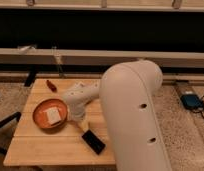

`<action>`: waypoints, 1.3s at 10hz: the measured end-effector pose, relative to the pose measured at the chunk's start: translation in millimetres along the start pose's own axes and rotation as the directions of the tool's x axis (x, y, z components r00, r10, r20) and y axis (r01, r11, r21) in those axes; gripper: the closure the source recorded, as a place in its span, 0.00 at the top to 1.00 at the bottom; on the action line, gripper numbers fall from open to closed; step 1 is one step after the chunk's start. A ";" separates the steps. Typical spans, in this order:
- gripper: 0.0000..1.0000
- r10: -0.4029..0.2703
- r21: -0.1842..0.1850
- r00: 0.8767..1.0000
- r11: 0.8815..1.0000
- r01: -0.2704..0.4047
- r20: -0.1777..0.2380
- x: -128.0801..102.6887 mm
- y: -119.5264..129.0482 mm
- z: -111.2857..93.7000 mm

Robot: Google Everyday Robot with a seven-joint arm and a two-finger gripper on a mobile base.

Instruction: Push the eraser across the table

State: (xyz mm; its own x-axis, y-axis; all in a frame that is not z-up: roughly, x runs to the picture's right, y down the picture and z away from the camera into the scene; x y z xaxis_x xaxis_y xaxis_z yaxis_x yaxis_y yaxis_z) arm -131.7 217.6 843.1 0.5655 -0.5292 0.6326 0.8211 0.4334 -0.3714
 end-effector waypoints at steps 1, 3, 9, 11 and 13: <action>0.80 0.003 -0.007 1.000 1.000 -0.003 0.004 -1.9 7.6 0.9; 0.80 0.015 -0.012 1.000 1.000 -0.014 0.010 -4.3 24.2 0.5; 0.80 0.052 -0.031 0.998 0.998 -0.051 0.028 -10.1 64.5 0.1; 0.80 0.061 -0.043 0.998 0.997 -0.059 0.036 -15.2 76.5 2.0; 0.80 0.084 -0.045 0.996 0.996 -0.083 0.037 -12.9 89.7 1.2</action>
State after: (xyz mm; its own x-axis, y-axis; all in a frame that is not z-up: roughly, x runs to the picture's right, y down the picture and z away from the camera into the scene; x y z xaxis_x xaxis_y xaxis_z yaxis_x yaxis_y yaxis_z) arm -65.4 264.2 802.4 0.6295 -0.4634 0.6237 0.7742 0.4421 -0.4530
